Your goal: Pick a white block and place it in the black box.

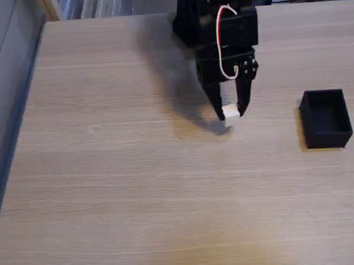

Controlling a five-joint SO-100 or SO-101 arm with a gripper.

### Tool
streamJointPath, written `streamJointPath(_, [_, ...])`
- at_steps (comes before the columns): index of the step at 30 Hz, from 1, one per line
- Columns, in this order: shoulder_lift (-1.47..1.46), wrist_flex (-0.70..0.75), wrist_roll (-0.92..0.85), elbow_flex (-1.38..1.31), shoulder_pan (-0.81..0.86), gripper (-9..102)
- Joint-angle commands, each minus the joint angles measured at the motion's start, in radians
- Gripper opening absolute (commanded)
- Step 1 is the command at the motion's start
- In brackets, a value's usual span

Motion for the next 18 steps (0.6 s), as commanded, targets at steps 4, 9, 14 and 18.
streamJointPath(4, [0.127, 0.060, 0.048, -0.040, -0.170, 0])
streamJointPath(9, [0.067, 0.054, 0.074, -0.133, -0.305, 0])
streamJointPath(14, [-0.072, 0.049, 0.095, -0.272, -0.417, 0])
streamJointPath(18, [-0.175, 0.035, 0.118, -0.357, -0.472, 0])
